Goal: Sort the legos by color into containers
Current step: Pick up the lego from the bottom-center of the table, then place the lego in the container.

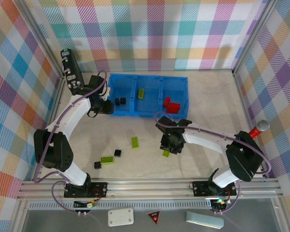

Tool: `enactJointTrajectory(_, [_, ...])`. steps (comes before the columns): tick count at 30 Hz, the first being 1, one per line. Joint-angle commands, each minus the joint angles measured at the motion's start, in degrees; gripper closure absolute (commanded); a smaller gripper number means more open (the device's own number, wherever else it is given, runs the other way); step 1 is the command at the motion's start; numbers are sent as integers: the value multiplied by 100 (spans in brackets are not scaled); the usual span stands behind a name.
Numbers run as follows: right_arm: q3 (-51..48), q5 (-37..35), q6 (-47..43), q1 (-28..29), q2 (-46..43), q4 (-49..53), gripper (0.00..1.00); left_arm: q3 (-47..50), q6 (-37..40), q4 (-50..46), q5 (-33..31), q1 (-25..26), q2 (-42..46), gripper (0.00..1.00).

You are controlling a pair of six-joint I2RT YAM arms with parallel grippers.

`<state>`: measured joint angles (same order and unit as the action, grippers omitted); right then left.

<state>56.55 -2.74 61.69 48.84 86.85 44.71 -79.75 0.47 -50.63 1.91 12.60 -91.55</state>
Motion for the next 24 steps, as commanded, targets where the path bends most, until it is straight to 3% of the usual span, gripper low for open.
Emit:
enactJointTrajectory(1, [470, -265, -1079, 23, 233, 540, 63, 89, 75, 23, -41, -60, -37, 57])
enactJointTrajectory(24, [3975, -477, -3040, -745, 2091, 1176, 60, 238, 81, 229, -162, -57, 23, 57])
